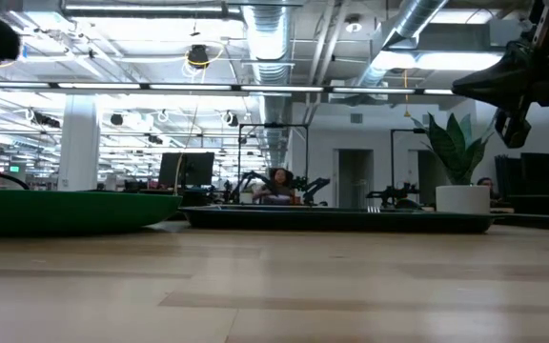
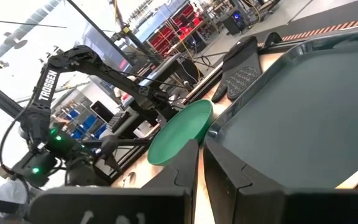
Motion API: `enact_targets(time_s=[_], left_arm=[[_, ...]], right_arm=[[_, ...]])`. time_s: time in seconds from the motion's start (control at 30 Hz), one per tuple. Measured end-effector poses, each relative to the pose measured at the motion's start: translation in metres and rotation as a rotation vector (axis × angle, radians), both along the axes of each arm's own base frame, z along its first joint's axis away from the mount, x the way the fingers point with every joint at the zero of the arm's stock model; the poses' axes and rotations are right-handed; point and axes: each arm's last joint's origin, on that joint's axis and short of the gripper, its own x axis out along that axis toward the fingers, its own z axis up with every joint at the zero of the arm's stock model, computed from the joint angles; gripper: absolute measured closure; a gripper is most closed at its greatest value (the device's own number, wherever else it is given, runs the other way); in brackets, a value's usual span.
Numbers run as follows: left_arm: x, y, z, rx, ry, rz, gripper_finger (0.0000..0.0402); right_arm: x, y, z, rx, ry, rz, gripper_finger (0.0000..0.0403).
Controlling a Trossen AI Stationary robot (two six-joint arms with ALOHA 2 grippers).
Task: Pick and place plate/cup/fork/spoon on tray
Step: Put the orange spoon on the black tray to the right of the orange fork
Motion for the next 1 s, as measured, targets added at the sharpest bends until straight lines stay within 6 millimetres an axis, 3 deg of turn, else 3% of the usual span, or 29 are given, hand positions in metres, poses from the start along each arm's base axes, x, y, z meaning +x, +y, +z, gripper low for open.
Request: enact_targets(time_s=[0.17,0.5,0.87,1.0], left_arm=[[-0.014,-0.009,-0.012,-0.064,0.059,-0.069,0.0163],[-0.028,-0.028,-0.013,-0.076,-0.029,-0.187,0.0163],[-0.039,-0.017,-0.046,-0.109,0.050,-0.204,0.0165],[-0.042,-0.015,-0.054,-0.142,0.079,-0.228,0.0183]], right_arm=[[0.000,0.000,0.000,0.000,0.002,0.000,0.0351],[0.000,0.000,0.000,-0.001,0.003,-0.001,0.0351],[0.000,0.000,0.000,-0.001,0.003,-0.002,0.0351],[0.000,0.000,-0.001,-0.001,0.003,-0.002,0.0351]])
